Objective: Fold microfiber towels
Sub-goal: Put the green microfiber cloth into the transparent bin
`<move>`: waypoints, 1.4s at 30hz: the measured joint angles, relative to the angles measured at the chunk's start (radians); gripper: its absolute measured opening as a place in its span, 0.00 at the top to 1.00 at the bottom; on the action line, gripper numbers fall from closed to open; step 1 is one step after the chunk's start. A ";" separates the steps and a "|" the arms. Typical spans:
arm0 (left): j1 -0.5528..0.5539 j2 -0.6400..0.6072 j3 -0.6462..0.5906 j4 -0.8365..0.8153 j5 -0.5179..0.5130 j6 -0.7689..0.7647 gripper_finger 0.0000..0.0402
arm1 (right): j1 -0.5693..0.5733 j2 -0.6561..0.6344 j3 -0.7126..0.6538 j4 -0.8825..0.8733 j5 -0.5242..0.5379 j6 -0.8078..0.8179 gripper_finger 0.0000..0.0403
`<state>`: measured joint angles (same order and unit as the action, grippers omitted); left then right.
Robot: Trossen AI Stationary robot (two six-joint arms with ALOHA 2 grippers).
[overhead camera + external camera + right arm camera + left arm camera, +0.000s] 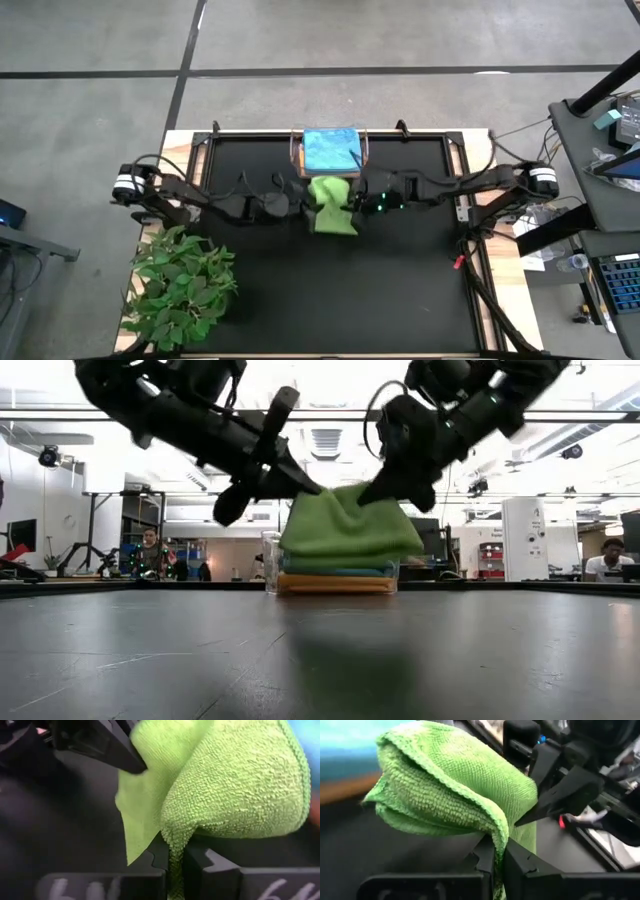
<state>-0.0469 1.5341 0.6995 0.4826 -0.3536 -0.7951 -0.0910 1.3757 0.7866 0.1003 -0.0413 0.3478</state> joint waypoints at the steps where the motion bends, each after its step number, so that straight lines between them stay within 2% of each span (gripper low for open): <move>1: 0.016 -0.002 0.008 0.004 0.000 0.017 1.00 | -0.019 -0.010 0.027 -0.039 -0.001 -0.045 0.97; 10: 0.163 0.007 0.100 0.017 0.004 0.165 1.00 | -0.185 0.013 0.324 -0.408 -0.002 -0.388 0.97; 17: 0.247 0.029 0.138 0.150 -0.016 0.136 1.00 | -0.311 0.109 0.589 -0.638 -0.011 -0.666 0.97; 23: 0.271 0.131 0.162 0.265 -0.060 0.037 1.00 | -0.402 0.238 0.793 -0.833 -0.013 -0.930 0.97; 27: 0.271 0.204 0.180 0.370 -0.123 0.016 1.00 | -0.452 0.319 0.882 -0.899 -0.015 -1.121 0.97; 35: 0.271 0.314 0.256 0.374 -0.250 -0.051 1.00 | -0.507 0.423 1.001 -0.911 -0.016 -1.480 0.97; 42: 0.271 0.411 0.354 0.375 -0.337 -0.261 1.00 | -0.511 0.484 1.040 -0.910 -0.015 -1.616 0.97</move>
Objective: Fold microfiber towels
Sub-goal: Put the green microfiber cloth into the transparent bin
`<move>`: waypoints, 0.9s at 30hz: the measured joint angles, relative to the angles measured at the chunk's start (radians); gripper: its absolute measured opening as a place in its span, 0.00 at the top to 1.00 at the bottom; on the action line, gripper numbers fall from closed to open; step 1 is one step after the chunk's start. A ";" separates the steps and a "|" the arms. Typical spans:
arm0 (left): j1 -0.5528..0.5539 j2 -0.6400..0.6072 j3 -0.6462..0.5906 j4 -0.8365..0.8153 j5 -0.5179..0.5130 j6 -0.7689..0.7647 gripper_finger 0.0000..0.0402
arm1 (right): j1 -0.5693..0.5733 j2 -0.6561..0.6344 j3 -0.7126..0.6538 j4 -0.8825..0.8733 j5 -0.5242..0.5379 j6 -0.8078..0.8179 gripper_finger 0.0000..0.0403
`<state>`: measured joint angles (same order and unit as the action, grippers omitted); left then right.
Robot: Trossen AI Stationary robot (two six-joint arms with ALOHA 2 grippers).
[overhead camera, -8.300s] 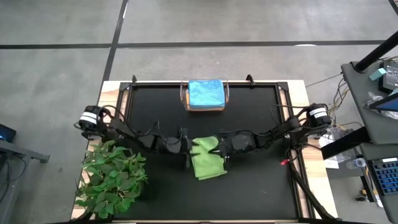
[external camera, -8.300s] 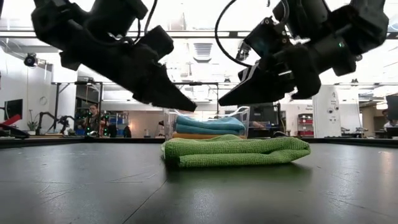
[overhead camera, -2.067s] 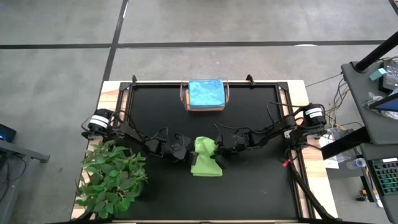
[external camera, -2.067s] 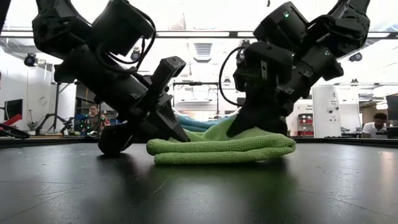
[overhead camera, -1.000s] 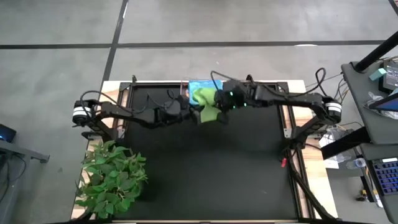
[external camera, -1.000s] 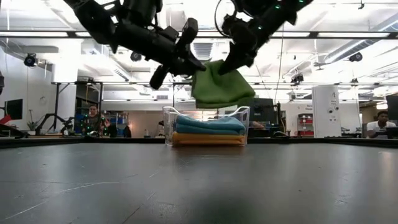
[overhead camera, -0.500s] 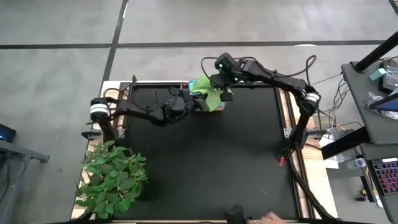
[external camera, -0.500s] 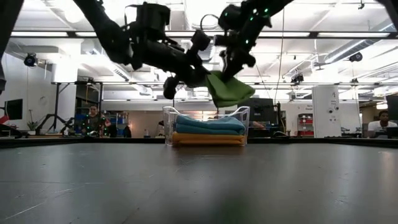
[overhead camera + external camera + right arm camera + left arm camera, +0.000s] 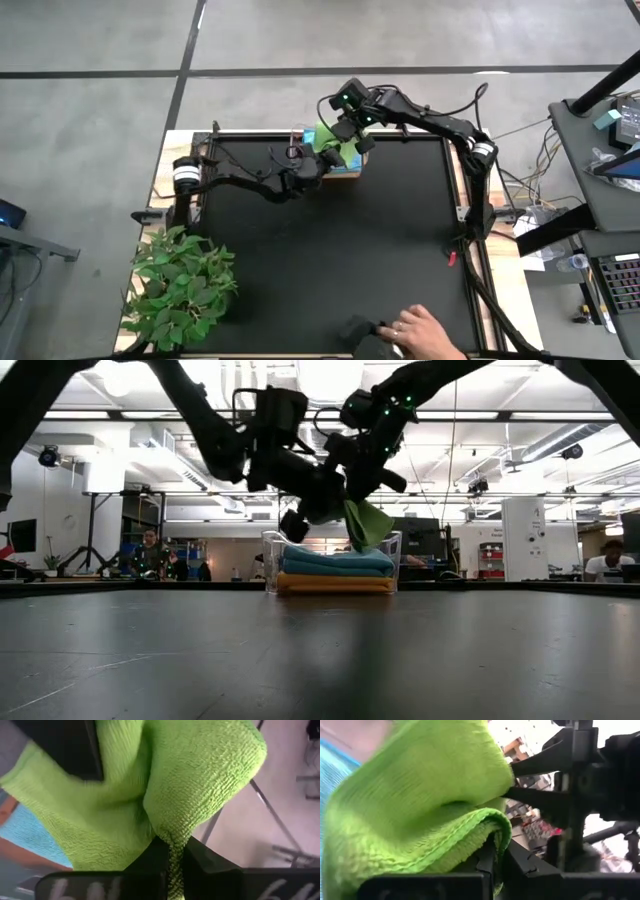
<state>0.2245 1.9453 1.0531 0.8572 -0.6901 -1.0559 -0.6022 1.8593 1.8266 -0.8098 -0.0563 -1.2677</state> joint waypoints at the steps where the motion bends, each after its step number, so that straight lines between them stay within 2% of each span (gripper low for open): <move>1: 0.000 0.015 0.017 0.003 -0.001 -0.023 1.00 | 0.000 0.007 0.001 0.000 -0.001 -0.017 0.97; 7: -0.003 0.063 0.062 0.016 -0.047 -0.038 1.00 | -0.010 0.021 0.001 0.007 -0.003 -0.113 0.97; 19: -0.009 0.064 0.053 0.023 -0.043 -0.035 0.99 | -0.015 0.087 0.000 0.030 -0.014 -0.137 0.97; 22: -0.010 0.064 0.051 0.023 -0.024 -0.025 0.96 | -0.015 0.089 0.000 0.033 -0.033 -0.168 0.97; 27: -0.013 0.061 0.050 0.023 0.033 0.012 0.83 | -0.015 0.089 0.000 0.044 -0.054 -0.176 0.97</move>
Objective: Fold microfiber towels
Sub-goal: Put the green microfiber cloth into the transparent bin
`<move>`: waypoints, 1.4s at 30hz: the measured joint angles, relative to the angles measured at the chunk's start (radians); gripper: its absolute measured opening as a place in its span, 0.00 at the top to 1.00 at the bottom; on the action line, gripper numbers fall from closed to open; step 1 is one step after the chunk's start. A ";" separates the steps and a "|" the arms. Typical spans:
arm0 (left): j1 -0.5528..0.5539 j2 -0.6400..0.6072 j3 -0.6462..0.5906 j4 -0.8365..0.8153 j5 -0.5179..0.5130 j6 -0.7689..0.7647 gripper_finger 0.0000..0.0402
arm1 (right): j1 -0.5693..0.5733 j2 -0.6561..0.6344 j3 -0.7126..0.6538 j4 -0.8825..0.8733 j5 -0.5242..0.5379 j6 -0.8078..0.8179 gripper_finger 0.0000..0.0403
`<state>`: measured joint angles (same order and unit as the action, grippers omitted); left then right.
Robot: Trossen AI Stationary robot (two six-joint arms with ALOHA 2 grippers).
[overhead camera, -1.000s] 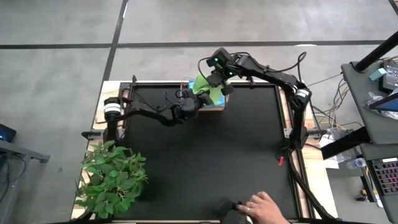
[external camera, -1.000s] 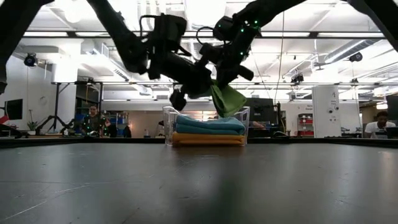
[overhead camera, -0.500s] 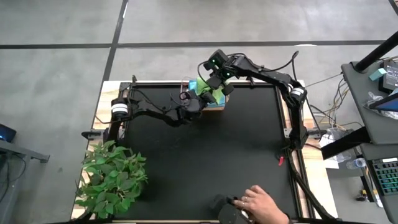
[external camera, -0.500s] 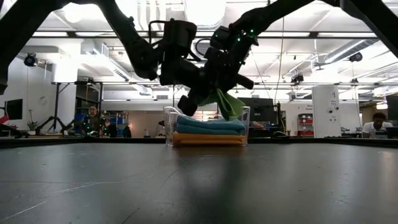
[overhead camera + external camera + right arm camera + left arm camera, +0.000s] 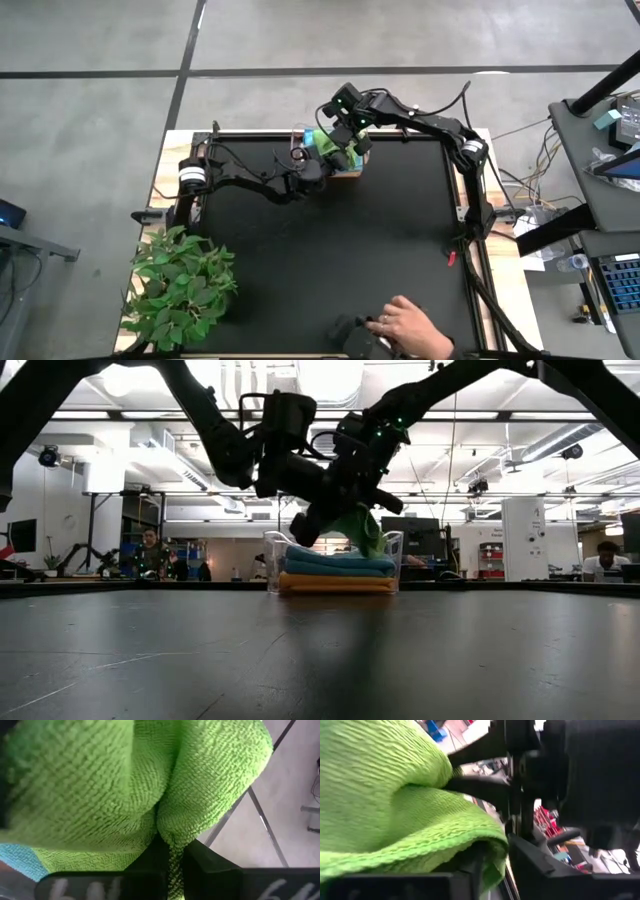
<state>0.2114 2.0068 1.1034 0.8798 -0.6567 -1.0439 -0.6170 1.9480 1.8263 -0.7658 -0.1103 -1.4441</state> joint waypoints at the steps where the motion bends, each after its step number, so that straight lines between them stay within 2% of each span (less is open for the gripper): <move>1: 0.000 -0.002 0.000 -0.001 0.012 0.000 0.80 | 0.001 0.000 0.000 0.000 0.000 0.000 0.97; 6: -0.001 -0.012 -0.008 -0.002 0.086 0.002 0.66 | 0.003 -0.001 0.000 -0.001 0.001 0.002 0.97; 10: -0.007 -0.035 -0.028 -0.001 0.106 0.007 0.60 | 0.003 -0.001 0.000 -0.007 0.006 0.001 0.97; 17: -0.009 -0.127 -0.076 -0.038 0.115 0.111 0.60 | 0.003 -0.002 0.000 -0.016 0.004 0.004 0.97; 22: -0.013 -0.206 -0.083 -0.181 0.109 0.157 0.60 | 0.004 -0.003 0.000 -0.019 0.006 0.002 0.97; 33: -0.022 -0.360 -0.084 -0.377 0.104 0.493 0.60 | 0.011 -0.003 0.000 -0.003 0.005 0.028 0.96; 39: -0.021 -0.420 -0.084 -0.458 0.102 0.602 0.60 | 0.011 0.003 0.000 0.030 0.005 0.063 0.86; 42: -0.021 -0.437 -0.084 -0.488 0.102 0.608 0.60 | 0.010 0.012 0.000 0.046 0.007 0.063 0.79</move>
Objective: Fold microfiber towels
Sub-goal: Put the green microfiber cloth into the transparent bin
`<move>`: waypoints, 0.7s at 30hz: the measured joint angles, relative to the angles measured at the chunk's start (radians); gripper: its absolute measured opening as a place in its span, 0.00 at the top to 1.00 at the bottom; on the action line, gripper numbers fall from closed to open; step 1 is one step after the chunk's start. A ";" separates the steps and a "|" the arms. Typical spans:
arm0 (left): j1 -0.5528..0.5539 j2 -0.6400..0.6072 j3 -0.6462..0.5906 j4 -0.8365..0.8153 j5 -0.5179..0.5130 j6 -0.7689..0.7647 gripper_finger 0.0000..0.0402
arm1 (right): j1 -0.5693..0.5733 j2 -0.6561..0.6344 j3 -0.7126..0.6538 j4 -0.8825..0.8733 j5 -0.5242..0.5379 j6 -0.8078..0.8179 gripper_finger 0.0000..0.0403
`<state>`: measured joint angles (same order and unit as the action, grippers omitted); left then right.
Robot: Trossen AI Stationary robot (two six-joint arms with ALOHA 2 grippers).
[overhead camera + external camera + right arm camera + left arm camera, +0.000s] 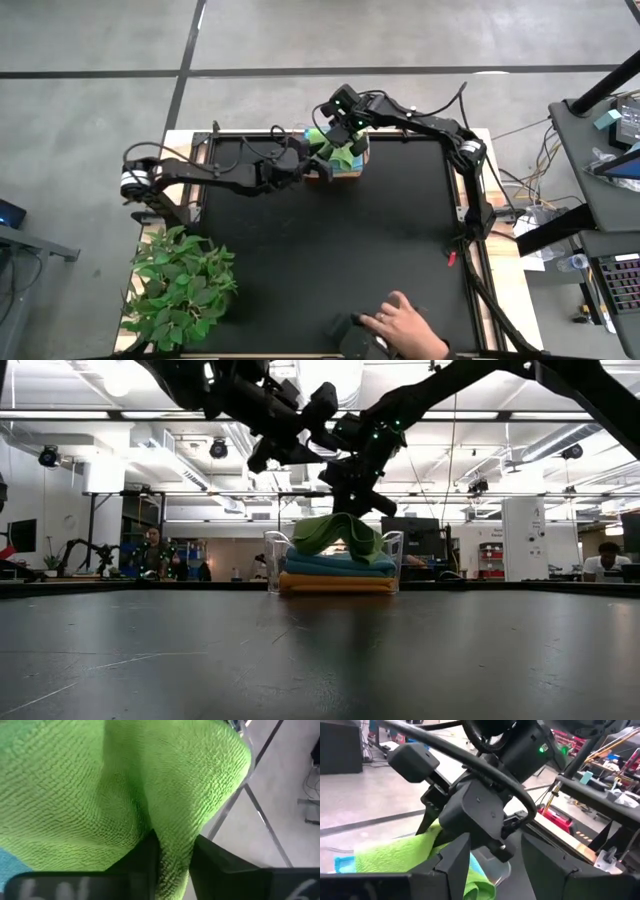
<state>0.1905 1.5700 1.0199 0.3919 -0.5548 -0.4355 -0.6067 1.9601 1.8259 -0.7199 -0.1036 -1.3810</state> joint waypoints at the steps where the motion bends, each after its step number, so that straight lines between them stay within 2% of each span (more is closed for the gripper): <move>1: 0.000 -0.004 0.000 -0.008 0.000 0.001 0.60 | 0.000 0.002 0.000 -0.001 0.000 -0.002 0.78; 4: 0.000 -0.005 0.000 -0.016 0.000 0.007 0.60 | 0.000 0.002 0.000 0.014 0.015 -0.004 0.74; 13: 0.000 -0.005 0.000 -0.029 0.000 0.030 0.60 | 0.000 0.002 0.000 0.117 0.150 -0.006 0.67; 16: 0.000 -0.005 0.000 -0.037 0.001 0.032 0.60 | 0.000 -0.001 0.000 0.139 0.221 0.001 0.68; 21: 0.000 -0.005 0.000 -0.045 0.001 0.078 0.60 | 0.000 -0.052 0.004 0.082 0.229 0.140 0.73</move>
<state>0.1905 1.5650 1.0199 0.3473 -0.5541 -0.3572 -0.6071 1.9077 1.8301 -0.6379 0.1250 -1.2413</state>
